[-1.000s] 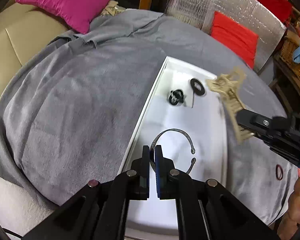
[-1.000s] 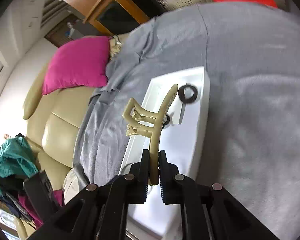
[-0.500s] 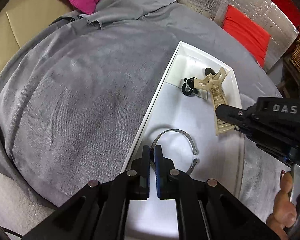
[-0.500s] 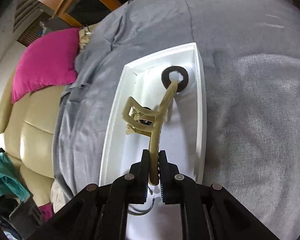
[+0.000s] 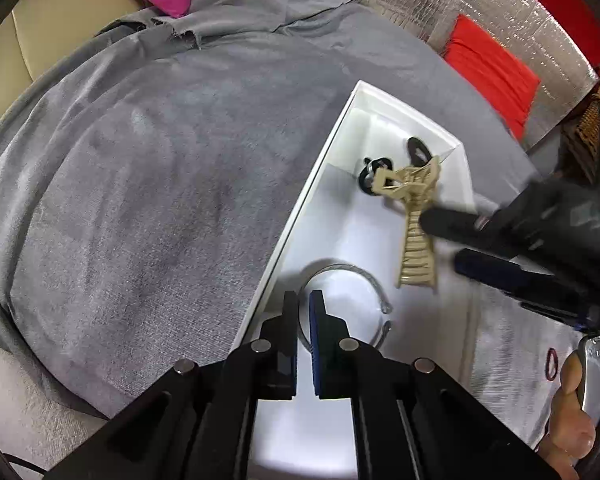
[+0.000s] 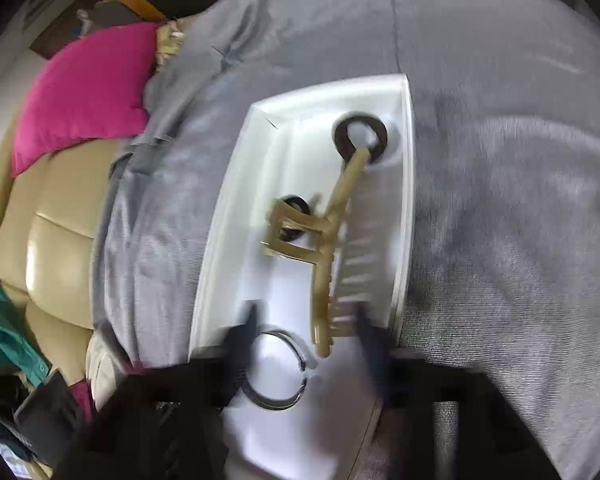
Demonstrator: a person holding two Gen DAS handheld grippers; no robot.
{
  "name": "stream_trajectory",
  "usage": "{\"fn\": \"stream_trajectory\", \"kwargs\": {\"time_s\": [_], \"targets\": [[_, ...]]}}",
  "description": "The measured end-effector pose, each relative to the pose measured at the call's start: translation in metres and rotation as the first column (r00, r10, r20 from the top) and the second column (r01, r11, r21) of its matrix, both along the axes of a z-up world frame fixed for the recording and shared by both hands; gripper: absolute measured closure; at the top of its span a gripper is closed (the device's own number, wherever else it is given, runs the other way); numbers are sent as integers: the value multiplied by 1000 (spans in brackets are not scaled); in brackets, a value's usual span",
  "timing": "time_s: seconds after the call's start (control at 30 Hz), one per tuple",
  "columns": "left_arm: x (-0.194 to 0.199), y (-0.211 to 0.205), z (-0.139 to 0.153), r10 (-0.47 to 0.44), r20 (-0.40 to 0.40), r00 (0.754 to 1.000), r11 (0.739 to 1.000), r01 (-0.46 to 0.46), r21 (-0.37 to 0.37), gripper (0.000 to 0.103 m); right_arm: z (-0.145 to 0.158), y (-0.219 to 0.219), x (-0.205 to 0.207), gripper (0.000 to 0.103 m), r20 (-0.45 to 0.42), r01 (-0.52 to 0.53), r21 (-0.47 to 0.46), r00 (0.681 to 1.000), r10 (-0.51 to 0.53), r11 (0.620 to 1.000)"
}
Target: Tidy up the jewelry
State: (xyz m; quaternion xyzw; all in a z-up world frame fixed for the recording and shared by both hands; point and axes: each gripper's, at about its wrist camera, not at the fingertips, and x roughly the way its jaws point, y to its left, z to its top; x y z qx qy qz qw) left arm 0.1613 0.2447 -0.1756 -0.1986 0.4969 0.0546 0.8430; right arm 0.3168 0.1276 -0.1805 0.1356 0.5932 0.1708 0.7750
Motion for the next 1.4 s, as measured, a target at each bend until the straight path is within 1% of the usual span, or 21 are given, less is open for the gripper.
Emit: {"fn": "stream_trajectory", "kwargs": {"time_s": [0.03, 0.1, 0.2, 0.23, 0.27, 0.3, 0.33, 0.37, 0.43, 0.47, 0.53, 0.6, 0.7, 0.77, 0.87, 0.97, 1.03, 1.13, 1.23, 1.3, 1.4], "targets": [[-1, -1, 3, -3, 10, 1000, 1000, 3, 1, 98, 10, -2, -4, 30, 36, -8, 2, 999, 8, 1000], [-6, -3, 10, -10, 39, 999, 1000, 10, 5, 98, 25, -8, -10, 30, 74, -27, 40, 997, 23, 999], [-13, -8, 24, -23, 100, 995, 999, 21, 26, 98, 50, -32, -24, 32, 154, -25, 93, 988, 10, 995], [-16, -12, 30, -28, 132, 991, 999, 22, 44, 98, 61, -46, -31, 36, 201, -16, 93, 980, -3, 996], [-18, -15, 36, -32, 161, 986, 998, 23, 58, 98, 69, -59, -36, 43, 234, -3, 86, 972, -18, 996], [-21, -20, 42, -38, 192, 981, 997, 24, 74, 98, 76, -72, -41, 47, 263, 11, 82, 964, -33, 997], [-23, -26, 48, -49, 226, 973, 996, 30, 90, 98, 83, -92, -46, 54, 284, 32, 81, 957, -54, 996], [-25, -33, 54, -65, 253, 965, 994, 41, 100, 97, 85, -110, -50, 58, 292, 53, 80, 953, -75, 995], [-25, -49, 63, -99, 295, 950, 992, 71, 105, 94, 88, -153, -57, 59, 304, 113, 75, 944, -131, 991], [-25, -58, 65, -117, 311, 943, 991, 88, 105, 90, 87, -183, -63, 60, 312, 151, 73, 935, -167, 986], [-25, -80, 70, -163, 336, 927, 985, 133, 110, 81, 83, -228, -67, 66, 310, 224, 74, 921, -236, 972], [-24, -106, 75, -222, 357, 907, 974, 188, 129, 77, 77, -273, -73, 69, 290, 290, 100, 907, -307, 952], [-20, -148, 76, -328, 376, 866, 944, 307, 118, 76, 65, -344, -81, 69, 249, 392, 169, 871, -424, 904], [-15, -180, 72, -393, 365, 844, 918, 383, 102, 75, 56, -377, -79, 69, 216, 441, 208, 850, -481, 873], [-5, -222, 62, -476, 331, 815, 875, 475, 90, 75, 36, -411, -71, 69, 153, 482, 267, 834, -530, 835], [3, -259, 53, -549, 301, 780, 826, 560, 56, 75, 15, -422, -53, 69, 114, 497, 292, 830, -546, 817], [7, -280, 46, -587, 277, 760, 800, 597, 58, 72, 5, -425, -42, 69, 104, 496, 292, 833, -543, 818], [11, -307, 35, -638, 248, 729, 756, 654, 24, 64, -12, -437, -26, 69, 91, 496, 291, 837, -539, 818], [14, -328, 27, -681, 229, 695, 714, 700, 1, 61, -23, -440, -7, 69, 70, 493, 267, 847, -526, 828], [17, -334, 21, -694, 214, 687, 701, 713, -18, 61, -26, -440, 5, 69, 64, 474, 254, 861, -504, 843], [24, -336, 13, -696, 194, 691, 691, 718, -78, 61, -26, -439, 19, 69, 69, 453, 242, 874, -481, 858]]}}
